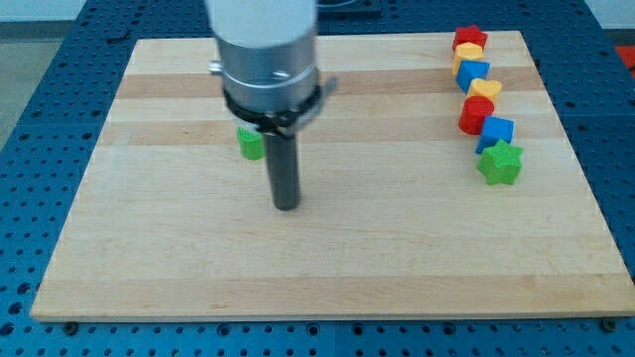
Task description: Move the green circle closer to green star
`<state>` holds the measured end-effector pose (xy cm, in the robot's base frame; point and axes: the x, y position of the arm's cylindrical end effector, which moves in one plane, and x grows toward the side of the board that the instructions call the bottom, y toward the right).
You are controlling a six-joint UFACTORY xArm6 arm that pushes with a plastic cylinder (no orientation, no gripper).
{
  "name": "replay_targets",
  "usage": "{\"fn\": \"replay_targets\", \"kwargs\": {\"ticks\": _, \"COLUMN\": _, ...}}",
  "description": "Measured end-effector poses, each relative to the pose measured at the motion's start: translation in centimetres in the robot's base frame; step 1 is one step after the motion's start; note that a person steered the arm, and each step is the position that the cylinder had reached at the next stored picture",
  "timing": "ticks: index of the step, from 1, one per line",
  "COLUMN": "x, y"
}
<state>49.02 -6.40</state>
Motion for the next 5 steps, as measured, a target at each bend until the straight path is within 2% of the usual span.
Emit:
{"fn": "replay_targets", "kwargs": {"ticks": 1, "x": -2.7, "y": -3.2}}
{"fn": "replay_targets", "kwargs": {"ticks": 5, "x": -17.7, "y": 0.7}}
